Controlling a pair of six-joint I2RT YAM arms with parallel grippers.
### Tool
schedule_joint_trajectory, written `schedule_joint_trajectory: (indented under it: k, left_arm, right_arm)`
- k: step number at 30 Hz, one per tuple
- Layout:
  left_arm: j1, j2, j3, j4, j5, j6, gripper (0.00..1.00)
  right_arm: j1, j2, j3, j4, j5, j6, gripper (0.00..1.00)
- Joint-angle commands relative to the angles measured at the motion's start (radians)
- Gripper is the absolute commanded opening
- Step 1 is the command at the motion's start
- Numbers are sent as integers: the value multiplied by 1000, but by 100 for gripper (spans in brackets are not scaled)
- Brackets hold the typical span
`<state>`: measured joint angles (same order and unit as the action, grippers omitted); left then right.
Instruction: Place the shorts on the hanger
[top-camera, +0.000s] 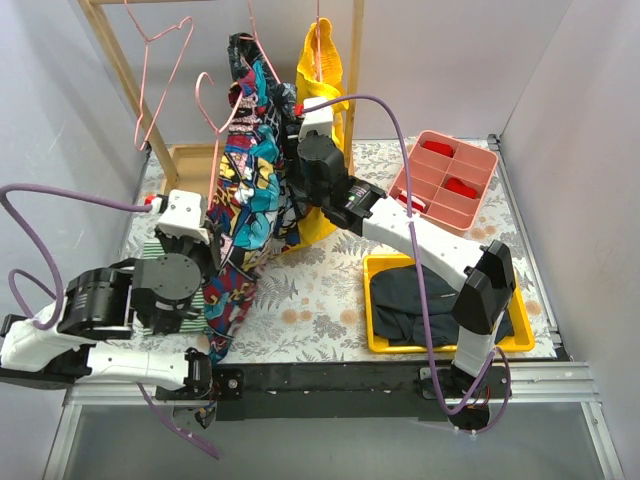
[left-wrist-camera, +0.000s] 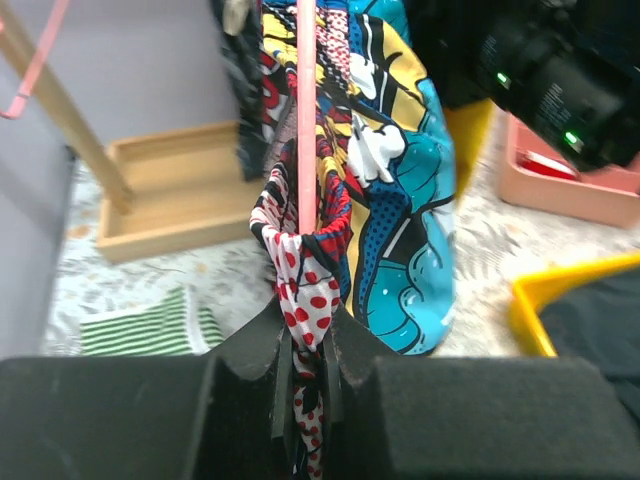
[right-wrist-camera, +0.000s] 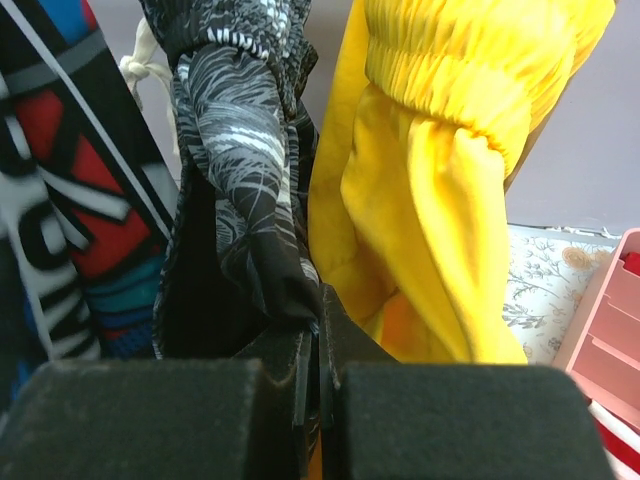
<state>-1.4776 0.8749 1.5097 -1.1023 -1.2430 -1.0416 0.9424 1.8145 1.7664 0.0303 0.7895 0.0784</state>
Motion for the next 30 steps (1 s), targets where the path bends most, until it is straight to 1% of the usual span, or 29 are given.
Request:
schedule_joint_trajectory:
  k: [1,2,3,4,5,6,7,8,9,10,12,13,14,15,17,19,20,23,26,30]
  left_arm:
    - [80,67,18,142,-141,141,0]
    - [149,61,-32,279,-132,329,0]
    - [195,58,-86,394,-116,435,0]
    - [253,62,-121,527,-45,512,0]
    - [405,78,-131,486,29,502,0]
    - [497,134,-70,399,162,357,0]
    - [598,151,-66,359,266,361,0]
    - [775,157,-83,416,438,382,0]
    - [837,164,-98,420,524,347,0]
    - [884,158,-130,505,572,366,0]
    - [951,165,-137,533,680,338,0]
    - [991,185,-132,576,735,319,0]
    - [1073,197,-125,585,869,295,0]
    - [1115,208,-121,607,926,285,0]
    - [1198,231,-102,651,981,264,0]
    - [1234,243,-85,682,1030,270,0]
    - [1258,263,-51,687,1040,279,0]
    - [1304,323,33,667,1048,296,0]
    - [1329,360,92,662,1077,310,0]
    - [1344,465,226,627,1088,322,0]
  right_arm:
    - [-5,-37,19,8,-3,11,1]
    - [-5,-37,21,5,-7,15,1]
    - [-5,-35,25,0,-9,17,1]
    - [-5,-32,28,-3,-10,18,1]
    - [-5,-30,31,-4,-7,17,1]
    - [-5,-30,33,-7,-9,17,1]
    - [-5,-30,39,-16,-9,20,1]
    - [-5,-32,36,-18,-12,20,1]
    - [-7,-35,34,-18,-13,23,1]
    - [-7,-38,31,-20,-18,23,1]
    - [-7,-41,30,-23,-24,29,1]
    - [-7,-40,31,-24,-32,31,1]
    - [-5,-37,37,-29,-36,32,1]
    - [-7,-34,45,-29,-41,37,1]
    - [-7,-24,63,-64,-49,41,1]
    - [-7,-18,74,-73,-55,46,1]
    - [-7,-17,79,-75,-56,44,1]
    - [-7,-20,77,-72,-59,46,1]
    - [-7,-21,71,-69,-64,44,1]
    - [-7,-21,74,-69,-67,41,1]
